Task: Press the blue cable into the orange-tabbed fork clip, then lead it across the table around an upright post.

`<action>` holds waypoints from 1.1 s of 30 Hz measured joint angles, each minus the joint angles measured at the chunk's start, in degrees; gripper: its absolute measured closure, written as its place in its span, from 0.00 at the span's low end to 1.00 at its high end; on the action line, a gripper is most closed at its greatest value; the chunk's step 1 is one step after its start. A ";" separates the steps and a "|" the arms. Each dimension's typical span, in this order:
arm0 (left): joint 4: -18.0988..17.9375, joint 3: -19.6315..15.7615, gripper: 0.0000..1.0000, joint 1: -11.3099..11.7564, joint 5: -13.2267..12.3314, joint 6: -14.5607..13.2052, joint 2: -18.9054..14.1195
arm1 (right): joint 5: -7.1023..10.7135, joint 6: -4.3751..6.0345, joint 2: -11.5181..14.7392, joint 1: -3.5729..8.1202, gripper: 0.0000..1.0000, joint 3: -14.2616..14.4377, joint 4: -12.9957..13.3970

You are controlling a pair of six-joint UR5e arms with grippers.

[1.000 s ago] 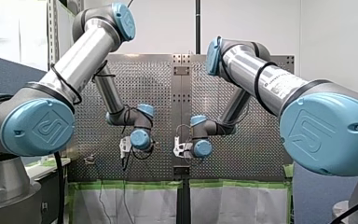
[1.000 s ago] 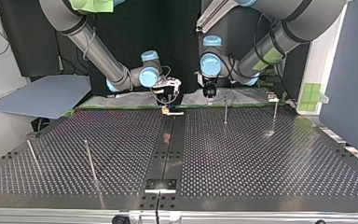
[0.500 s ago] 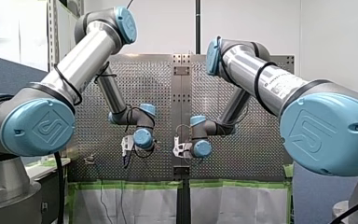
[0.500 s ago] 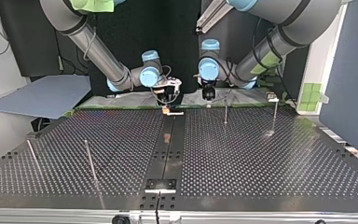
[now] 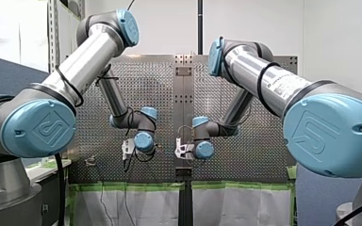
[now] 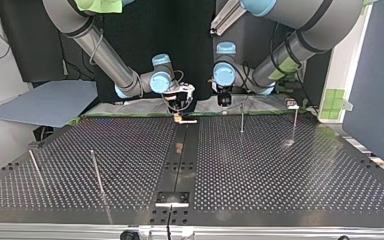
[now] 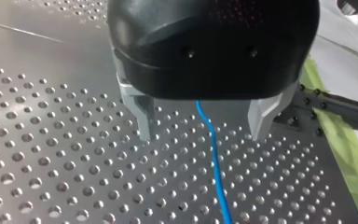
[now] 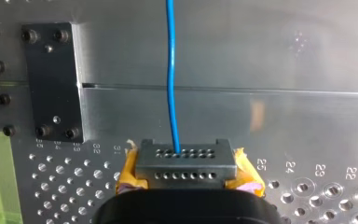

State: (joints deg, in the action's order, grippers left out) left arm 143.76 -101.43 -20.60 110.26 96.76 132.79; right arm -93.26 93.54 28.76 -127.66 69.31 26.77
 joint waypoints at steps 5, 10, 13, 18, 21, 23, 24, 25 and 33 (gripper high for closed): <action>0.61 1.76 0.01 0.16 0.75 0.04 2.23 | 0.00 -0.11 -0.02 0.00 1.00 0.01 -0.03; 0.82 3.76 0.01 0.18 1.69 0.33 3.76 | 0.02 -0.25 -0.03 0.00 1.00 0.01 -0.12; 0.87 4.48 0.01 0.19 2.66 0.35 3.94 | 0.01 -0.27 -0.05 0.00 1.00 0.01 -0.13; 0.98 4.89 0.01 0.19 3.33 0.22 3.97 | 0.00 -0.31 -0.10 0.00 1.00 0.01 -0.13; 1.10 4.91 0.01 0.15 3.51 -0.13 3.98 | 0.00 -0.34 -0.11 0.00 1.00 0.01 -0.14; 1.18 4.92 0.01 0.14 3.61 -0.47 3.99 | 0.00 -0.35 -0.12 -0.01 1.00 0.00 -0.18; 1.21 4.92 0.01 0.13 3.65 -0.65 3.99 | 0.00 -0.35 -0.12 -0.02 1.00 0.00 -0.19; 1.22 4.92 0.09 0.10 3.69 -0.95 3.99 | 0.01 -0.36 -0.13 -0.05 1.00 0.00 -0.20; 1.16 4.94 1.00 -0.20 3.95 -3.02 3.99 | 0.01 -0.36 -0.14 -0.13 1.00 0.02 -0.22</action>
State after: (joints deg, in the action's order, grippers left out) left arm 144.92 -96.49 -20.80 114.22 93.73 136.78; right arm -93.25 93.18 28.62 -127.79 69.33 26.55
